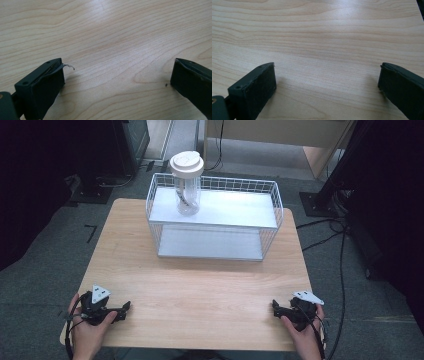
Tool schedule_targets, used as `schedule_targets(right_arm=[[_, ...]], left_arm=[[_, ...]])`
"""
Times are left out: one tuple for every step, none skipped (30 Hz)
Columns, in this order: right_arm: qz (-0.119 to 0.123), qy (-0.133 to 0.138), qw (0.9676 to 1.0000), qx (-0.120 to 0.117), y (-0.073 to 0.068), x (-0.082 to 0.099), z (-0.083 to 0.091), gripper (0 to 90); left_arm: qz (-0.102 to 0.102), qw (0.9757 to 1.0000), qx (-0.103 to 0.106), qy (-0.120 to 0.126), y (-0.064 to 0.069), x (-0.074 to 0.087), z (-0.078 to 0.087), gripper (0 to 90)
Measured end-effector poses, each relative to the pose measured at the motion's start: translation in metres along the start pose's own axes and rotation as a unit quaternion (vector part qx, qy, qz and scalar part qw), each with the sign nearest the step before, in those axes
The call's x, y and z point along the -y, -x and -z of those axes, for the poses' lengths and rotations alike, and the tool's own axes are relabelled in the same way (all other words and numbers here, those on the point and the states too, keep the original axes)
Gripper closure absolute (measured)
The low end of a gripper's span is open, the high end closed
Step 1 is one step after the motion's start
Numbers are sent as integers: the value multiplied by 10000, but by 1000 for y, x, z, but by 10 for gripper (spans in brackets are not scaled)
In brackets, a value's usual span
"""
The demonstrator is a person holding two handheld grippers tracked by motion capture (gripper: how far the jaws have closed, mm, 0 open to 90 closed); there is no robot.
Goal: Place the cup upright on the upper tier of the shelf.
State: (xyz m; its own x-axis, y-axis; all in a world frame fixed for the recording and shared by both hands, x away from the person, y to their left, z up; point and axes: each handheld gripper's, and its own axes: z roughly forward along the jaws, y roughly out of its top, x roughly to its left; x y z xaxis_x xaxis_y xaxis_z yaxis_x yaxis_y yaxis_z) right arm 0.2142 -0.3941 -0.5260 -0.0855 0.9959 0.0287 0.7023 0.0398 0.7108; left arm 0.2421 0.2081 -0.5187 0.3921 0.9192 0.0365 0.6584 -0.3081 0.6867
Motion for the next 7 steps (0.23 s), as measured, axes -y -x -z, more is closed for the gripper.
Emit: schedule_targets(right_arm=[[10,4,10000,9,0,0,0,14],[31,12,10000,14,1,0,-1,14],[31,12,10000,14,1,0,-1,14],[21,7,10000,10,0,-1,-1,14],[21,6,10000,14,0,-1,-1,13],[17,3,10000,7,0,-1,-1,12],[15,-2,10000,5,0,-1,-1,11]], left_arm=[[19,10000,-13,14,0,0,0,0],[19,10000,-13,14,0,0,0,0],[19,10000,15,0,0,0,-1,0],[12,10000,92,-29,0,-1,-1,0],[5,9999,135,-35,0,-1,-2,0],[10,9999,137,-38,0,-1,-2,0],[9,9999,138,-39,0,-1,-2,0]])
